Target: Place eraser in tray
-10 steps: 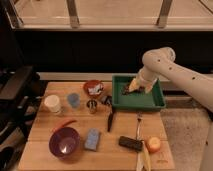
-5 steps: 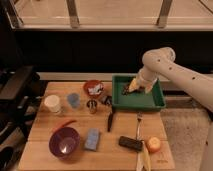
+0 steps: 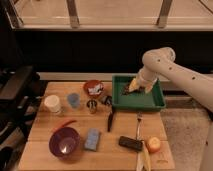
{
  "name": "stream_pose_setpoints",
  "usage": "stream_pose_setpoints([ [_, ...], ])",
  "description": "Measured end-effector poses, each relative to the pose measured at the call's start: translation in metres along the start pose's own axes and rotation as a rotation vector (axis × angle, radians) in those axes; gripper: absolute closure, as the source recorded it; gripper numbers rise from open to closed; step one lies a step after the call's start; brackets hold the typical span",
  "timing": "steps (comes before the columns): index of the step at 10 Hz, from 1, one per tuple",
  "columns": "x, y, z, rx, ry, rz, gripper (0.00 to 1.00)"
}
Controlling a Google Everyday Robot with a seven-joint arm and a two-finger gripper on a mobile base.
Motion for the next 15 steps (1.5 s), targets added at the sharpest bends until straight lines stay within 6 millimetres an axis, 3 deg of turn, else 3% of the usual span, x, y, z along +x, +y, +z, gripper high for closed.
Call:
stream_pose_setpoints([
  [11, 0.0, 0.0, -0.001, -0.004, 0.001, -0.005, 0.37],
  [13, 0.014, 0.007, 0.0, -0.029, 0.017, -0.101, 0.37],
  [15, 0.05, 0.012, 0.007, -0.057, 0.037, -0.261, 0.37],
])
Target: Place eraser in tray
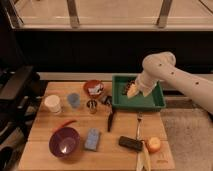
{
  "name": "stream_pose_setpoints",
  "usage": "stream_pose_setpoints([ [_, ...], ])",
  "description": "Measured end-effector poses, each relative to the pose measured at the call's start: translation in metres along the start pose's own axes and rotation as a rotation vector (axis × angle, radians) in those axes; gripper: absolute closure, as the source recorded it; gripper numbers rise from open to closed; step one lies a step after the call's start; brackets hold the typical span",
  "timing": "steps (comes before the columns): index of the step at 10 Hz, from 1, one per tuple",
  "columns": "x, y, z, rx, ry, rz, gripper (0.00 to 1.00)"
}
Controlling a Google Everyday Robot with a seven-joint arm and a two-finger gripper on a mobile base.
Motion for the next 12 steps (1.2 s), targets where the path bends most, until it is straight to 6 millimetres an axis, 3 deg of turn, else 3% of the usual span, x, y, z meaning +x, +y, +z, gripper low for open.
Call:
stream_pose_setpoints([
  [4, 0.074, 0.01, 0.017, -0.102, 0.088, -0.223, 0.37],
  [6, 0.101, 0.016, 0.02, -0.204, 0.169, -0.33, 0.37],
  [8, 0.115, 0.018, 0.02, -0.26, 0.201, -0.383, 0.37],
  [12, 0.117, 0.023, 0.024, -0.217, 0.206, -0.42, 0.37],
])
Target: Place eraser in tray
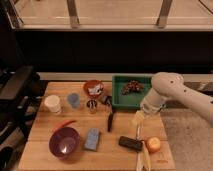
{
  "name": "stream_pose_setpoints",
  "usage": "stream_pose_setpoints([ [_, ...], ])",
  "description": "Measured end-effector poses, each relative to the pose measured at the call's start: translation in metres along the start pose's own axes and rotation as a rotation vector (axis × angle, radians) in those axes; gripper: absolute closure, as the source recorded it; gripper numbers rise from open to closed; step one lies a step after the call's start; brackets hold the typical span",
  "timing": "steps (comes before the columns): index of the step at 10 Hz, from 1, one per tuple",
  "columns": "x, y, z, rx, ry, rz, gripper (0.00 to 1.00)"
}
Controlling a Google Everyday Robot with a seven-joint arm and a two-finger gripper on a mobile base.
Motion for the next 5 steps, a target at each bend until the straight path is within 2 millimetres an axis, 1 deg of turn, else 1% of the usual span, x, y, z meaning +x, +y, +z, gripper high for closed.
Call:
stream_pose_setpoints([
  [1, 0.002, 0.004, 0.004, 0.016, -0.007, -0.015, 0.37],
  [3, 0.023, 0.013, 0.02, 0.033, 0.0, -0.041, 0.37],
  [5, 0.037, 0.017, 0.036, 0.026, 0.013, -0.065, 0.37],
])
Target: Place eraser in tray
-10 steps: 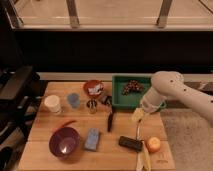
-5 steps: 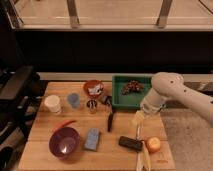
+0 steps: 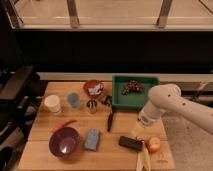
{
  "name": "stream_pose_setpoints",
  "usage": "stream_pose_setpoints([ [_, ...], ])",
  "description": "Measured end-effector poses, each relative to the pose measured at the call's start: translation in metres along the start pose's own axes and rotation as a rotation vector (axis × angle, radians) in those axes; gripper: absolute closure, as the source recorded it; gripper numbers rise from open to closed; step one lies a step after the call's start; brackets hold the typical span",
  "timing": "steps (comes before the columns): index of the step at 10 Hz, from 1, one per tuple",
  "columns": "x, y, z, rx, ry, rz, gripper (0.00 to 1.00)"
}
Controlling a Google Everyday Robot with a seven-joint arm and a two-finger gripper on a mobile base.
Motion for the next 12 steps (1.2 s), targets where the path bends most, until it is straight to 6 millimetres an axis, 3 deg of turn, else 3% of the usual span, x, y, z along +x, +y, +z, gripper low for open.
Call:
stream_pose_setpoints([
  [8, 0.017, 0.018, 0.055, -0.079, 0.034, -0.01, 0.37],
  [9, 0.016, 0.023, 0.061, -0.1, 0.035, -0.012, 0.4],
  [12, 0.019, 0.029, 0.068, -0.119, 0.046, -0.018, 0.66],
])
